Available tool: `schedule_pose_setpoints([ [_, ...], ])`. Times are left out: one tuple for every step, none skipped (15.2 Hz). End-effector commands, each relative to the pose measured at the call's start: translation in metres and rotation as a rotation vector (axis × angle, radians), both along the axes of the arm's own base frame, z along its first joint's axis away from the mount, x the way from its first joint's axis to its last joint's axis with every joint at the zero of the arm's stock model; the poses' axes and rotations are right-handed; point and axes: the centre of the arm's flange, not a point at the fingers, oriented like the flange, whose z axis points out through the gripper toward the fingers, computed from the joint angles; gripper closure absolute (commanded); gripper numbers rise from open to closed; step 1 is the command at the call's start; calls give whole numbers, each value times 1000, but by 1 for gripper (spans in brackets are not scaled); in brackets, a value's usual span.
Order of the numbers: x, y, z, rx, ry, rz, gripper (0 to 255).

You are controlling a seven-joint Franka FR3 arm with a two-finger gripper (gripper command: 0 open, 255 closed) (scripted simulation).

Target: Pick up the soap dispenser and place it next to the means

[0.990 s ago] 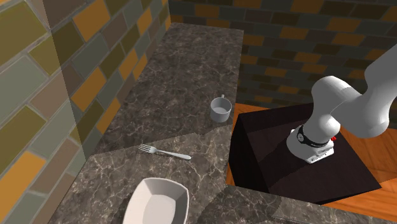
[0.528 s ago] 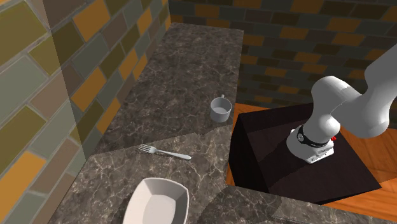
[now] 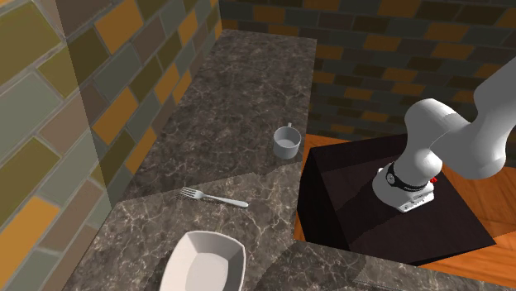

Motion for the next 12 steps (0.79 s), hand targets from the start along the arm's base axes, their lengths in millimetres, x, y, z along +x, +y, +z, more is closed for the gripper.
schedule_pose_setpoints([
  [-1,-1,-10,0,-1,0,255],
  [-1,-1,-16,0,-1,0,255],
  [-1,-1,-21,0,-1,0,255],
  [-1,-1,-26,0,-1,0,255],
  [-1,-1,-31,0,-1,0,255],
  [-1,-1,-37,0,-1,0,255],
  [-1,-1,-42,0,-1,0,255],
  [-1,-1,-47,0,-1,0,255],
  [-1,-1,-53,0,-1,0,255],
  [-1,-1,-58,0,-1,0,255],
  [-1,-1,-63,0,-1,0,255],
  [-1,-1,-68,0,-1,0,255],
])
